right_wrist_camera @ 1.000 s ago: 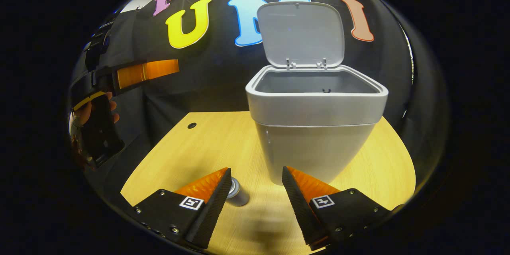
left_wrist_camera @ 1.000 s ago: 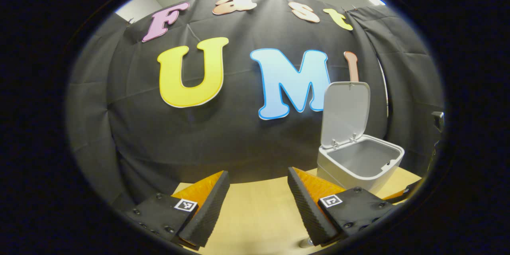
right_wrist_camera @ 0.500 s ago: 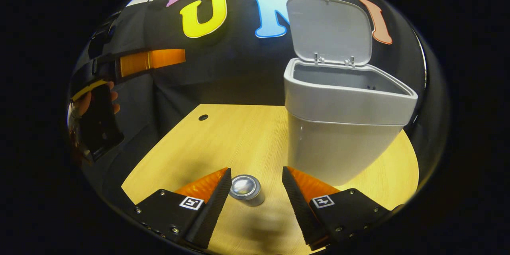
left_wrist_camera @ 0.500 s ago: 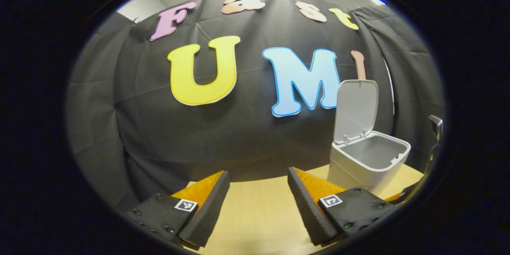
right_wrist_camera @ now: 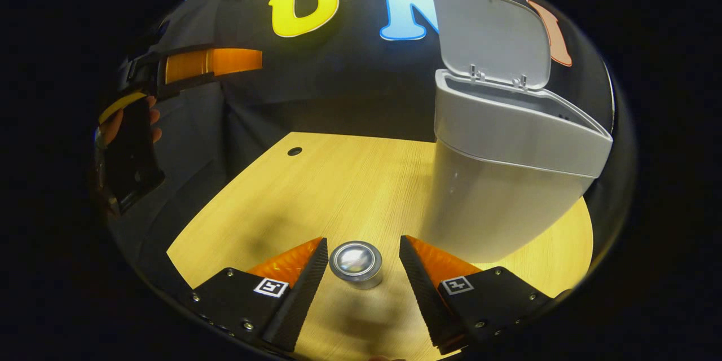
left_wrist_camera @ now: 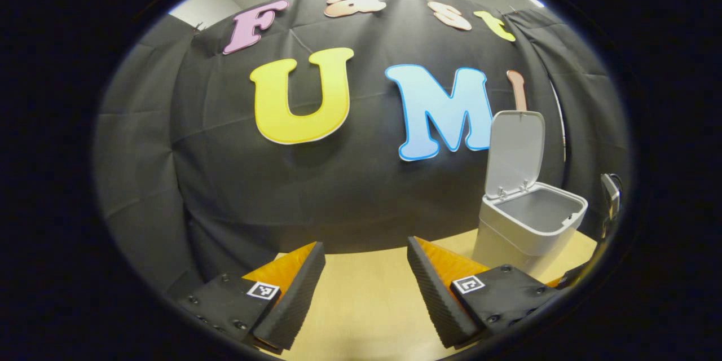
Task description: Press the lid of the desktop garbage bin to open it, pick up the crumpled paper on the desktop and throw it into the bin, then pick up the pop can on the desktop and drop it into the bin, and finally close the garbage bin lid.
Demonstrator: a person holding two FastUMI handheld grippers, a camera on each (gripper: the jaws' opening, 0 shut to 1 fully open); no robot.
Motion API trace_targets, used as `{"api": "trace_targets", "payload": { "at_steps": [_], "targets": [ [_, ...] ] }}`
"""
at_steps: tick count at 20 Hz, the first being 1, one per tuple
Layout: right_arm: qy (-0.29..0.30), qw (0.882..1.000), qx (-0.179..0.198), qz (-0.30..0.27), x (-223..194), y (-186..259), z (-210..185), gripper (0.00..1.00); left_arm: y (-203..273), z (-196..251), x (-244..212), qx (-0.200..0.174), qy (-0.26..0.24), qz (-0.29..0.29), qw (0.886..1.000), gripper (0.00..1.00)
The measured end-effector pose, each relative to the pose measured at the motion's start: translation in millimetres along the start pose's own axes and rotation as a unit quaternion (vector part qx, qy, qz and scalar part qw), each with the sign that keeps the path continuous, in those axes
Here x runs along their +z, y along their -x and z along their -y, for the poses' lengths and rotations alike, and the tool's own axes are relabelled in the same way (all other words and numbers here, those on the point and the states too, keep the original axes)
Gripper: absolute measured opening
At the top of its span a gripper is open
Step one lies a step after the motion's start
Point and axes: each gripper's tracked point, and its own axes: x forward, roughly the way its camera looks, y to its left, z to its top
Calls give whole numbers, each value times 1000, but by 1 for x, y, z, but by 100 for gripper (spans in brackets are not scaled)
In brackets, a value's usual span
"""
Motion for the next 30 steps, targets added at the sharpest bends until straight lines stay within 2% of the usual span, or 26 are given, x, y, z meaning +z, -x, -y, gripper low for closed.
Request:
{"api": "trace_targets", "payload": {
  "at_steps": [1,2,16,17,18,23,24,25,30],
  "targets": [
    [3,1000,1,-2,-1,-2,-1,83,1,-1,-1,2,0,0,1000,100],
    [6,1000,2,-5,-3,-5,-3,83,2,-3,-2,4,-1,-1,1000,95],
    [34,998,5,-48,-24,-39,-9,83,3,-25,-17,25,1,-12,1000,96],
    [35,998,5,-52,-26,-40,-9,83,3,-26,-17,26,1,-13,1000,100],
    [37,998,5,-56,-28,-43,-9,83,2,-27,-18,26,1,-13,1000,96],
    [33,997,10,-64,-30,-50,-10,83,0,-28,-20,27,2,-15,1000,96],
    [33,997,9,-69,-36,-53,-11,85,0,-28,-21,27,2,-15,1000,96],
    [37,997,11,-73,-36,-51,-11,98,0,-27,-21,27,3,-15,1000,96],
    [53,995,9,-85,-43,-56,-9,98,-1,-27,-21,27,3,-16,999,96]
  ]
}}
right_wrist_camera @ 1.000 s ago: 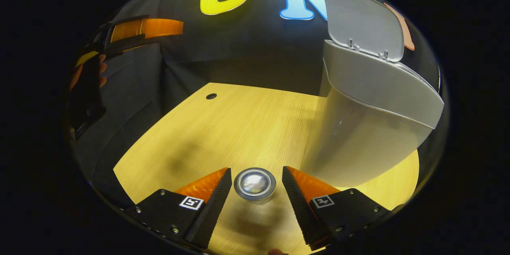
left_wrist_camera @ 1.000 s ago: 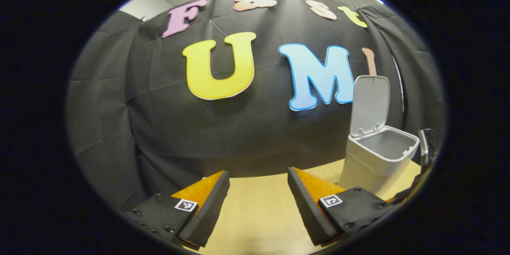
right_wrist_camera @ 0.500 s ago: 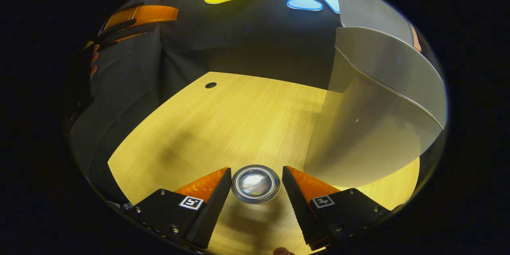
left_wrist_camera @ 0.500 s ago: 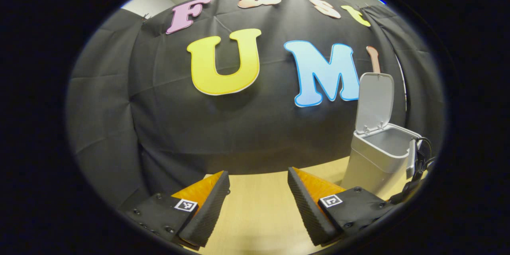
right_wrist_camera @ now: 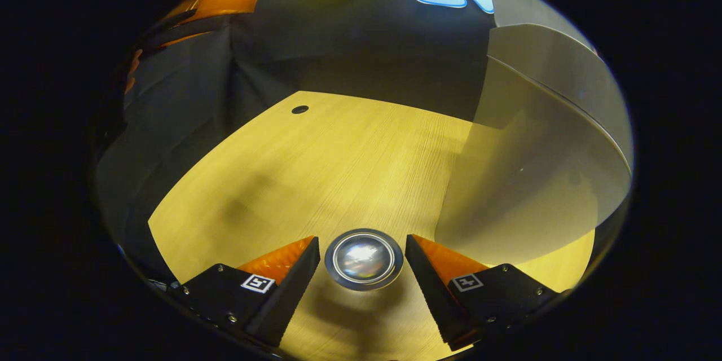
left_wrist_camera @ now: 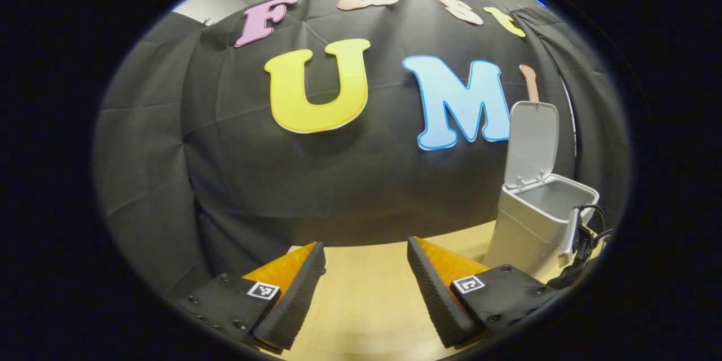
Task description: Press the lid of the desktop garbage bin to open it, pick up the crumpled paper on the desktop and throw it into the bin, then pick up the pop can on the desktop and drop it into the bin, and finally close the garbage bin lid.
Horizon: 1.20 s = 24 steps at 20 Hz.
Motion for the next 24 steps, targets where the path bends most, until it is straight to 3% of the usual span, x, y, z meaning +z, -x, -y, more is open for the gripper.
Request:
{"api": "trace_targets", "payload": {
  "at_steps": [4,13,14,15,18,24],
  "targets": [
    [0,1000,-3,-9,-4,-2,3,85,-2,1,-1,0,1,-1,1000,96],
    [-21,999,-13,26,21,15,11,84,-3,8,1,-5,1,2,1000,96],
    [-25,999,-13,31,26,17,11,84,-3,8,2,-6,1,2,1000,100],
    [-29,999,-12,37,31,20,12,84,-2,9,3,-6,0,3,1000,96],
    [-42,997,-10,64,52,31,12,80,-2,8,6,-7,-1,4,1000,96],
    [-85,990,-3,115,84,61,10,83,1,5,14,-8,0,0,1000,96]
  ]
}}
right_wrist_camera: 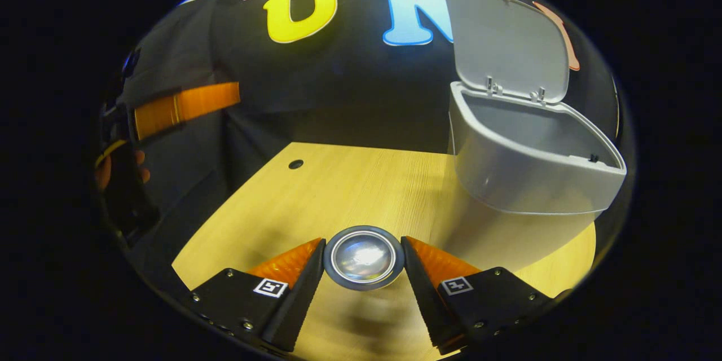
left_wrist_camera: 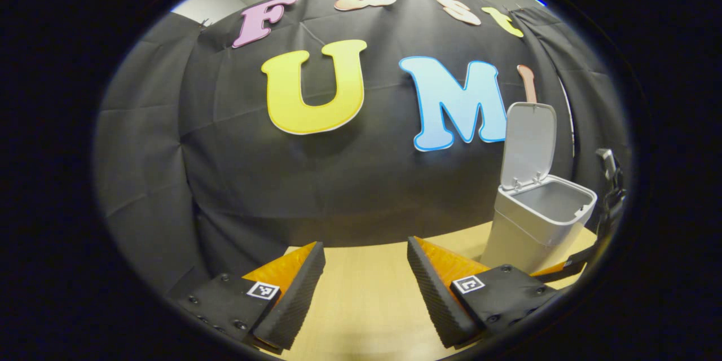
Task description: Press the lid of the desktop garbage bin to open it, pick up the crumpled paper on the desktop and throw it into the bin, then pick up the pop can on the desktop and drop it into the bin, and finally close the garbage bin lid.
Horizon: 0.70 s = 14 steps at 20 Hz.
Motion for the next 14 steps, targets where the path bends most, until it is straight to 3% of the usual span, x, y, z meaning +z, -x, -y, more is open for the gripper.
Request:
{"api": "trace_targets", "payload": {
  "at_steps": [3,4,5,6,11,14],
  "targets": [
    [-22,1000,0,18,12,9,1,83,2,-1,1,0,0,-1,1000,100],
    [-26,999,1,24,16,12,1,83,2,-1,1,0,0,-1,1000,95],
    [-31,999,2,29,20,15,1,83,2,-1,0,0,0,-1,1000,100],
    [-40,999,5,32,23,18,0,83,1,-1,1,0,1,-2,1000,96],
    [-52,997,3,50,38,32,5,80,0,-1,-2,-2,4,-6,1000,95],
    [-58,996,4,65,49,42,7,83,-1,1,-3,-4,6,-7,1000,95]
  ]
}}
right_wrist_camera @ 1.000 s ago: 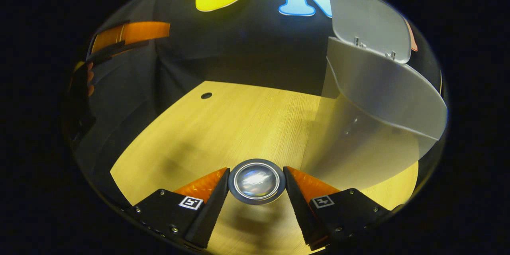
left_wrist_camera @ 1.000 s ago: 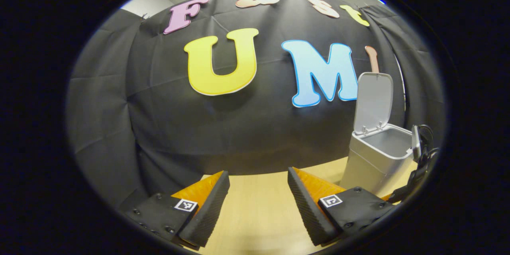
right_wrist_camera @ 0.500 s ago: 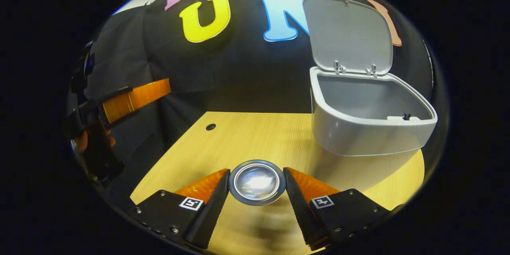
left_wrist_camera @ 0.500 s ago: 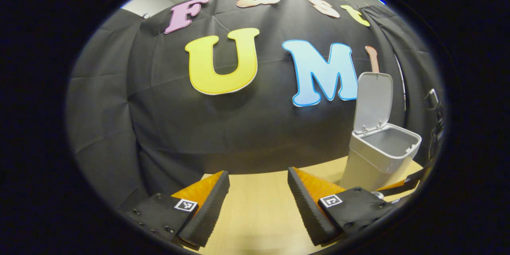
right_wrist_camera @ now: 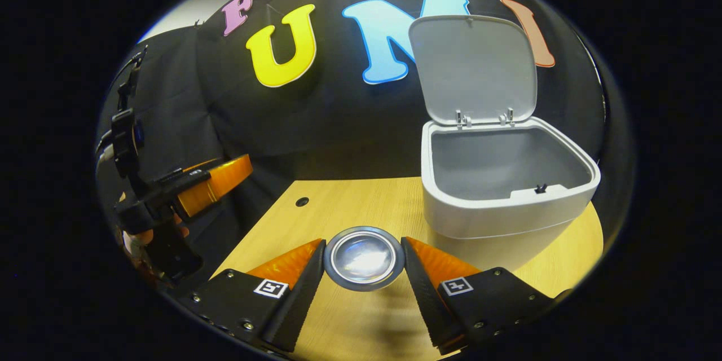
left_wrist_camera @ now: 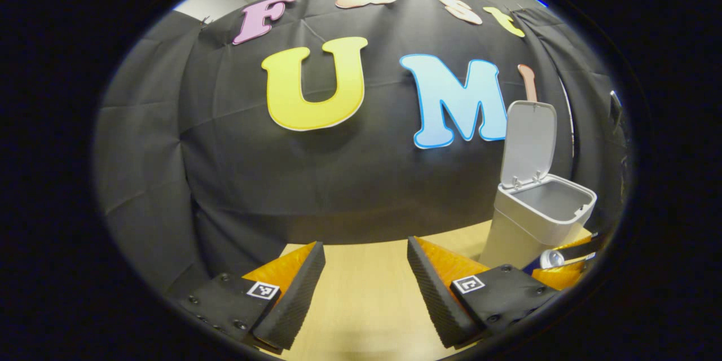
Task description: Press the lid of the desktop garbage bin to open it, pick up the crumpled paper on the desktop and throw it into the bin, then pick up the pop can on the desktop and drop it into the bin, and finally close the garbage bin lid.
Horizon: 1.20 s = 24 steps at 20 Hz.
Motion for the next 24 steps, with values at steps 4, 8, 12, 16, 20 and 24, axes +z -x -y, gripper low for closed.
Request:
{"api": "trace_targets", "payload": {
  "at_steps": [4,8,12,16,20,24],
  "targets": [
    [-24,999,8,24,22,8,-1,83,-3,4,0,-3,1,-1,1000,96],
    [-25,998,9,55,50,16,1,83,-5,8,0,-7,1,-2,1000,96],
    [-25,996,10,84,79,22,4,83,-7,7,-2,-6,0,-4,1000,96],
    [-12,993,-2,117,106,23,14,83,-8,4,-3,-5,0,-6,1000,96],
    [-8,989,-15,144,129,28,24,83,-8,2,-4,-2,0,-7,1000,96],
    [-7,985,-33,167,148,33,39,82,-8,1,-4,-1,-2,-7,1000,95]
  ]
}}
